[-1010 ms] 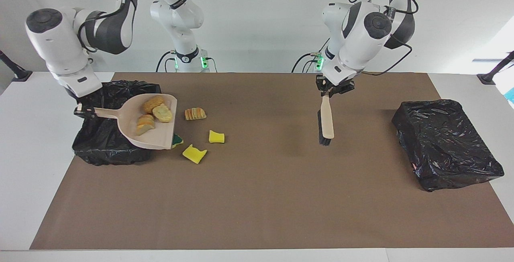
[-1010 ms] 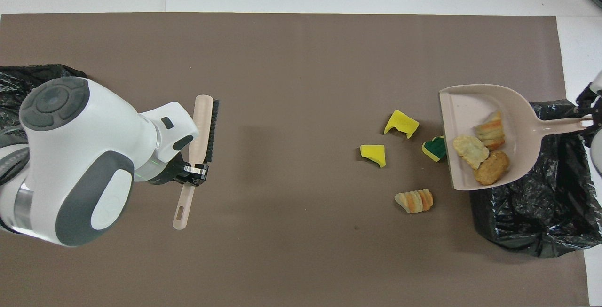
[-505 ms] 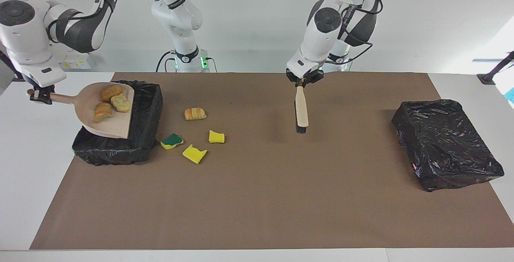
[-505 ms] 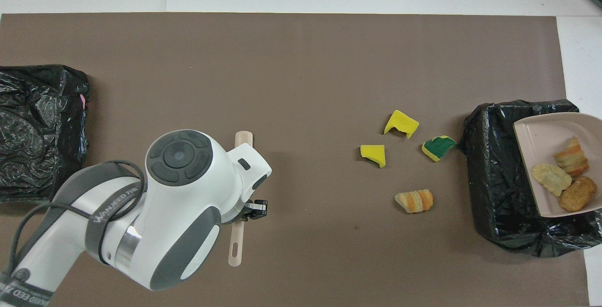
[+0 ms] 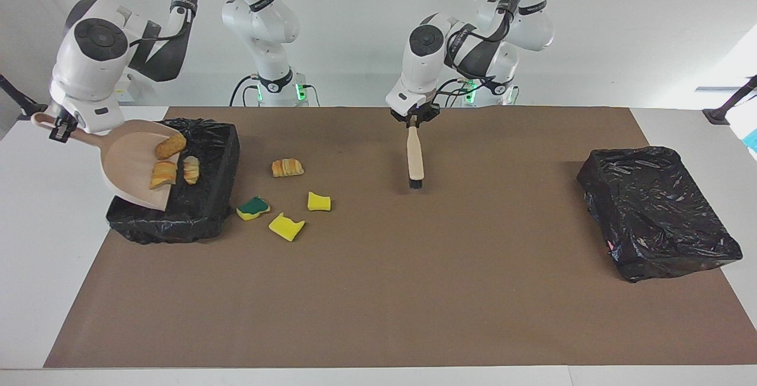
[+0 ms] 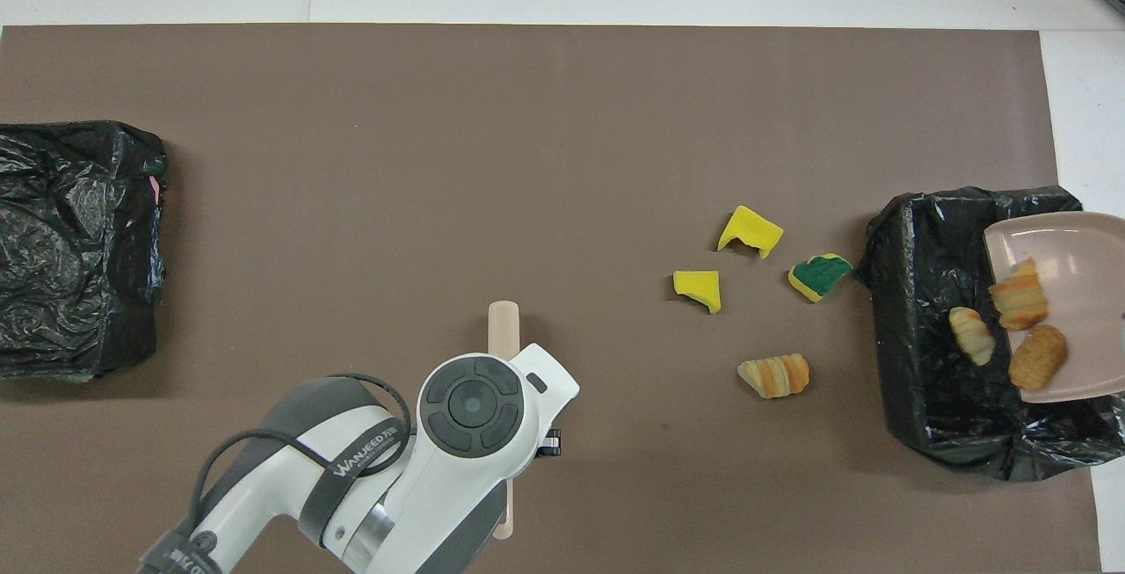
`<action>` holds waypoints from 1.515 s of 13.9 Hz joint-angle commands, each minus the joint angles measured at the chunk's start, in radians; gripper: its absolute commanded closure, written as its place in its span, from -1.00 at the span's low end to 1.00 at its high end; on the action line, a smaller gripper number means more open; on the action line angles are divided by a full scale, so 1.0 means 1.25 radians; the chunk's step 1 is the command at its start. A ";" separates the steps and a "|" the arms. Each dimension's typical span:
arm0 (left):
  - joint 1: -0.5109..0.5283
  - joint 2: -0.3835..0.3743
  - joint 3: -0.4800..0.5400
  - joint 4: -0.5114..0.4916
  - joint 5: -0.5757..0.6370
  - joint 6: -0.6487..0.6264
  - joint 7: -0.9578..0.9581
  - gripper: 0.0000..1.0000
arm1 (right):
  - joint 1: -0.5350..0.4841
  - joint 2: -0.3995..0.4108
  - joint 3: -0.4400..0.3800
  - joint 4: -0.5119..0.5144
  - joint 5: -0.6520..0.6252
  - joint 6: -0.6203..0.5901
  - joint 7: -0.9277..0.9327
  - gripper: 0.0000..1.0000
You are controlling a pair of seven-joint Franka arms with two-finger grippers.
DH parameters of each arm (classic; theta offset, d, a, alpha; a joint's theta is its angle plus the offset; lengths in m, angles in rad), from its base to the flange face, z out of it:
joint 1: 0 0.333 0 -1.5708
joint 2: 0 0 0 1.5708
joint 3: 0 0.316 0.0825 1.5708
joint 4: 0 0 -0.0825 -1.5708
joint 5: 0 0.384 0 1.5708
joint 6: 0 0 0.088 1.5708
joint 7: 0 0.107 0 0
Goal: Sweep and dump trash in bin
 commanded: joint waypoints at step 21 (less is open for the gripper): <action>-0.039 -0.015 0.022 -0.074 -0.029 0.082 -0.022 -1.00 | 0.264 0.061 0.003 0.010 0.630 -0.023 0.862 1.00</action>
